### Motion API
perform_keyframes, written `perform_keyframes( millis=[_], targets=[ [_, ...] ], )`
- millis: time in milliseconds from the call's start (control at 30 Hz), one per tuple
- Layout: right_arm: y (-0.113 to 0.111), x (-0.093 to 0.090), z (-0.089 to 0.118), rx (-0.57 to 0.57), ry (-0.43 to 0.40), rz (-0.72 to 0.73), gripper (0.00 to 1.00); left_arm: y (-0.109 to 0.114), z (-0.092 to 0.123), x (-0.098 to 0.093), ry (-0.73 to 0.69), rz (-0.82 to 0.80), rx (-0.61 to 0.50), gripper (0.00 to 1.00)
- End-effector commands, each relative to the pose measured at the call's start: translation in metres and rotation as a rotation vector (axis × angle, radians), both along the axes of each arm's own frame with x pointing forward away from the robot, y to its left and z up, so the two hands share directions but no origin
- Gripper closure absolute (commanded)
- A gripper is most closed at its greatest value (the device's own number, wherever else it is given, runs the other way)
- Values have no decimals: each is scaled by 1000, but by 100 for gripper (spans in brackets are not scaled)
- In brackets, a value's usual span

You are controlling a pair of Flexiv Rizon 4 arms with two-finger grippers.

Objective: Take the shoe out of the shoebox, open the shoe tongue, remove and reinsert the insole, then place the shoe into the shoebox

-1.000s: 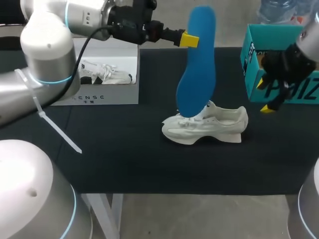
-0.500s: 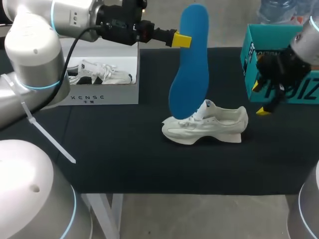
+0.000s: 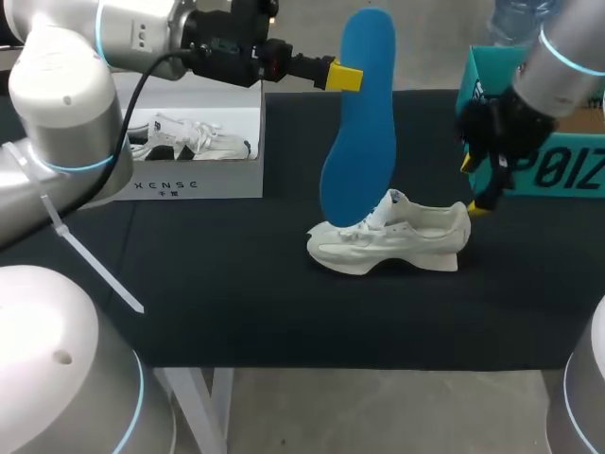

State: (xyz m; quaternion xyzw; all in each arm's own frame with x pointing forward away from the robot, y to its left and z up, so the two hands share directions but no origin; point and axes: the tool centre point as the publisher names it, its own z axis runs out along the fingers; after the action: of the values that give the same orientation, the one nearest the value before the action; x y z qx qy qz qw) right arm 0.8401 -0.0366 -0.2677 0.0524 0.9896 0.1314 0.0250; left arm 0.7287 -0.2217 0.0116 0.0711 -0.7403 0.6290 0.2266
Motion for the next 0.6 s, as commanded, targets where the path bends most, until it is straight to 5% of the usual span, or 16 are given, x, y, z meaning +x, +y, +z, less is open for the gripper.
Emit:
perform_keyframes(
  millis=[33,600],
  targets=[
    [12,13,-13,-14,13,0,0,0,0,0,-1,1,1,100],
    [22,24,-17,-3,11,6,0,0,0,0,-1,1,1,100]
  ],
)
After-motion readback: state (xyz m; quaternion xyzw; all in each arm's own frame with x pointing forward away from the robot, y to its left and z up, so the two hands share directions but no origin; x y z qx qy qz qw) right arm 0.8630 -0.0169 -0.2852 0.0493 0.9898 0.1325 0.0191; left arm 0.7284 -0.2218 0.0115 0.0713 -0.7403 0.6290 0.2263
